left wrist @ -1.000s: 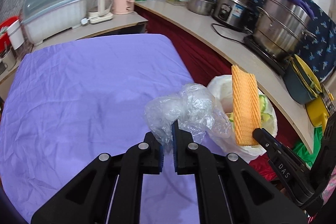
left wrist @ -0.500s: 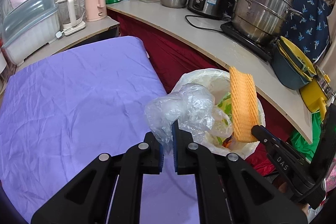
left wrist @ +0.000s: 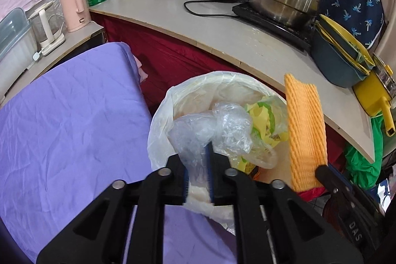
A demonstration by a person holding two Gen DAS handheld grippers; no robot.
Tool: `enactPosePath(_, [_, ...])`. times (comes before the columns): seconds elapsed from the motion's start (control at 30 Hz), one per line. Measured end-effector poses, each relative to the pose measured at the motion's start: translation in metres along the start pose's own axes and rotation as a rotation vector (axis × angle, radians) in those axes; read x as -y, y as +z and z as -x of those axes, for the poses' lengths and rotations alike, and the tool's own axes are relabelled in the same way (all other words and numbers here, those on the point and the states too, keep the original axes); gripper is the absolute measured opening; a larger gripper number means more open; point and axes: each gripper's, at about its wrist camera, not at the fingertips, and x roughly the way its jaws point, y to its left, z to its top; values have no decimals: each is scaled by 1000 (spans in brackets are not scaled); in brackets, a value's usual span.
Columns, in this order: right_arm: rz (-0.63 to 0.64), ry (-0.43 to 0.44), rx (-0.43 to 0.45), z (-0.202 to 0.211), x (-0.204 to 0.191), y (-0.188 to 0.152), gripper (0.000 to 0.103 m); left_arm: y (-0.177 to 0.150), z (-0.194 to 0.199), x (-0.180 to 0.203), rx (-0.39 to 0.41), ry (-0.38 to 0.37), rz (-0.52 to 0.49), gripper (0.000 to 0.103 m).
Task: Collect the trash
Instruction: 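Carry the plastic wrap and foam mesh over the white trash bag, then open both tools to drop the wrap and foam mesh into the bag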
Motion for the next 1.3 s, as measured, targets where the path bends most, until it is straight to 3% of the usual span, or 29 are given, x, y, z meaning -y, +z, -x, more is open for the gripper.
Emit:
enactPosePath(0.03, [0, 0, 0, 0, 0, 0, 10, 2, -1, -1, 3, 4, 7, 39])
enactPosePath(0.07, [2, 1, -1, -1, 0, -1, 10, 2, 1, -4, 19, 8, 23, 48])
enactPosePath(0.13, [10, 7, -5, -2, -2, -1, 10, 3, 2, -9, 31, 18, 36, 52])
enactPosePath(0.43, [98, 58, -67, -32, -42, -9, 10, -11, 6, -43, 11, 59, 131, 53])
enactPosePath(0.53, [118, 62, -73, -43, -54, -11, 16, -17, 8, -52, 5, 68, 150, 54])
enactPosePath(0.6, [117, 57, -71, -46, -58, -11, 32, -20, 9, -55, 4, 75, 153, 57])
enactPosePath(0.63, [112, 59, -66, -46, -60, -11, 33, -22, 10, -57, 7, 77, 155, 58])
enactPosePath(0.87, [109, 63, -51, -35, -61, -9, 37, -28, 16, -58, 13, 74, 158, 64])
enactPosePath(1.3, [125, 65, -64, -18, -60, -25, 41, -47, 26, -50, 10, 66, 136, 65])
